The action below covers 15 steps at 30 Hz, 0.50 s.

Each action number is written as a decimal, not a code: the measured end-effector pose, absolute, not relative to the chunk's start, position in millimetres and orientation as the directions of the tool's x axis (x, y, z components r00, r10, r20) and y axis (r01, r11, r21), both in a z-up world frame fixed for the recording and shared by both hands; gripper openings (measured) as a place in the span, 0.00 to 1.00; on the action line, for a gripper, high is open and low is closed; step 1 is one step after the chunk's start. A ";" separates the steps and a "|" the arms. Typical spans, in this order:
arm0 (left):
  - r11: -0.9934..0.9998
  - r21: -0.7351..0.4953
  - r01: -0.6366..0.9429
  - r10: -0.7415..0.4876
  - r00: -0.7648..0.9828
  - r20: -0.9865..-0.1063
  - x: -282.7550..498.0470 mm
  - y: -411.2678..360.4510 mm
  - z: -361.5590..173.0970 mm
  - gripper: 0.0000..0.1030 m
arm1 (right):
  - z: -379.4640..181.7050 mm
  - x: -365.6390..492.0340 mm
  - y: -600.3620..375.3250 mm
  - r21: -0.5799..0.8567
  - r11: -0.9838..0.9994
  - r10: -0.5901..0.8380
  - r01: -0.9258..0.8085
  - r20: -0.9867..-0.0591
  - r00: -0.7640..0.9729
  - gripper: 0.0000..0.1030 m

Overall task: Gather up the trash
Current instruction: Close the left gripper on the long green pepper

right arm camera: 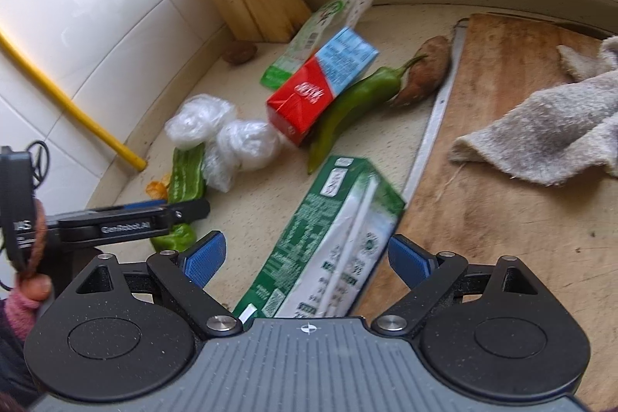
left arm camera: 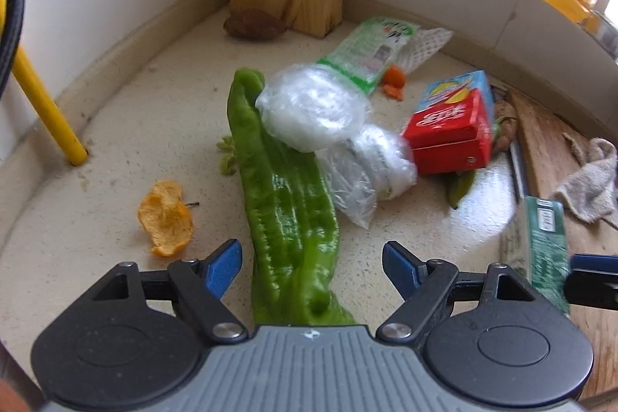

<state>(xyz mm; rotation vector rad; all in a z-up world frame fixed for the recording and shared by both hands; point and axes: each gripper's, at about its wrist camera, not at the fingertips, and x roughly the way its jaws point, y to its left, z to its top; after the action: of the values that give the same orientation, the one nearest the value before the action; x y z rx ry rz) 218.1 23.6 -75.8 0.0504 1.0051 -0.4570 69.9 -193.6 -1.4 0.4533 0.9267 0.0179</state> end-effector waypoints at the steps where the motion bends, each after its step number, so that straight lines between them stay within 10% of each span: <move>1: 0.906 -0.167 0.389 -0.346 0.451 -0.823 220.9 23.3 -78.8 0.72 | -1.1 70.4 -195.7 0.383 0.906 0.203 0.180 -0.766 0.609 0.92; 4: 0.909 -0.171 0.381 -0.345 0.454 -0.821 226.5 25.4 -83.4 0.43 | 2.0 73.9 -201.5 0.375 0.908 0.189 0.184 -0.761 0.620 0.92; 15: 0.900 -0.270 0.341 -0.400 0.404 -0.823 208.3 66.6 -77.9 0.41 | 11.9 99.9 -200.8 0.358 0.926 0.199 0.122 -0.736 0.647 0.91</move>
<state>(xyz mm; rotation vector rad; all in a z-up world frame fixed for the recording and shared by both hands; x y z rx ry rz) 208.3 66.6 -77.9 -0.0622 1.0565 -0.4680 99.9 -200.8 11.9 0.3977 0.8721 0.0451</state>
